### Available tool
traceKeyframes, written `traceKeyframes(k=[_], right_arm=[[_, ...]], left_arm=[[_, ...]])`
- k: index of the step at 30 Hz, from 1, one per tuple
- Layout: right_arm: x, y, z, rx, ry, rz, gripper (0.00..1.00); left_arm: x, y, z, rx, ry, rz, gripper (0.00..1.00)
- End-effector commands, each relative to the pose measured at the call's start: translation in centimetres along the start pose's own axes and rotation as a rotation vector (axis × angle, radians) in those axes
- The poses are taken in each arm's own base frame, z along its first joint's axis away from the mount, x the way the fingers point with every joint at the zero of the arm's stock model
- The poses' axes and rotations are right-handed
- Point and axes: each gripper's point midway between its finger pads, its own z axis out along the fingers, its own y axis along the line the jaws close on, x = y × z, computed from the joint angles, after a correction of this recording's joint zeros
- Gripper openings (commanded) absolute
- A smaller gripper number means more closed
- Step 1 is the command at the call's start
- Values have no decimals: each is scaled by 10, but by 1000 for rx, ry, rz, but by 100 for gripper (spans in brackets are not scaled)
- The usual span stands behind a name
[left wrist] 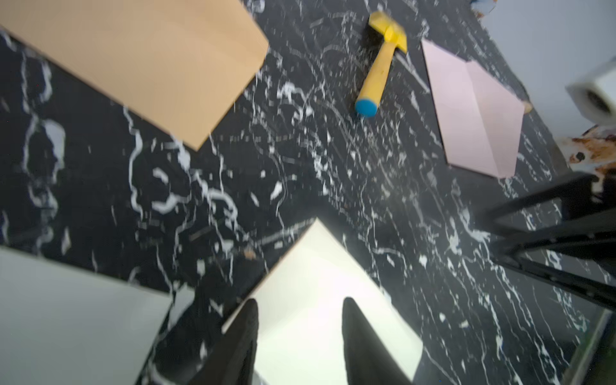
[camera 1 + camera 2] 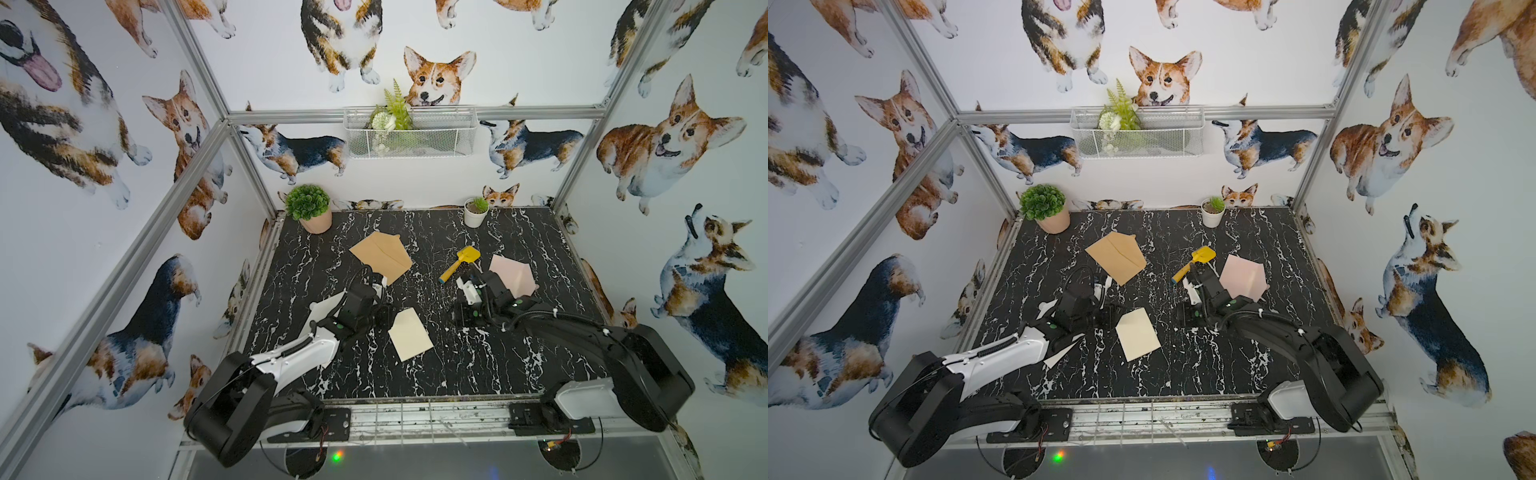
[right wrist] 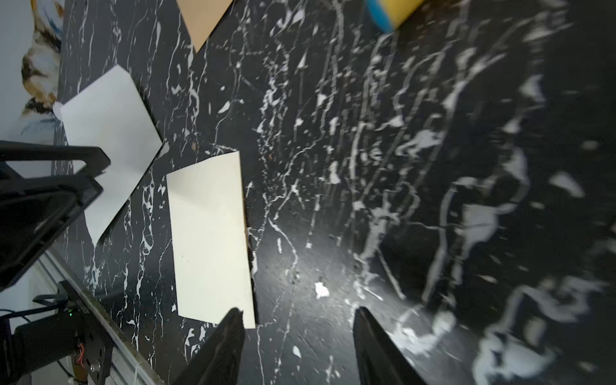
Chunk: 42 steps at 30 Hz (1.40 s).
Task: Take the letter paper out of the envelope
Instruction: Unfold the letter paper at the center of the board.
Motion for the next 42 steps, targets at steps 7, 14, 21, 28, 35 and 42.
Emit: traceKeyframes(k=[7, 14, 21, 28, 35, 42], right_arm=[[1, 38, 54, -149, 68, -24, 57], [14, 47, 71, -179, 97, -27, 57], [22, 50, 77, -189, 114, -27, 56], [30, 54, 79, -194, 129, -28, 55], [37, 55, 81, -214, 142, -13, 56], [35, 66, 78, -284, 129, 12, 54]], left_arm=[[43, 22, -42, -166, 94, -48, 43], [79, 27, -34, -156, 194, -88, 38], [90, 23, -26, -154, 213, -84, 30], [101, 17, -12, -139, 278, -65, 29], [116, 13, 5, -143, 342, -35, 24], [121, 13, 13, -148, 362, -22, 23]])
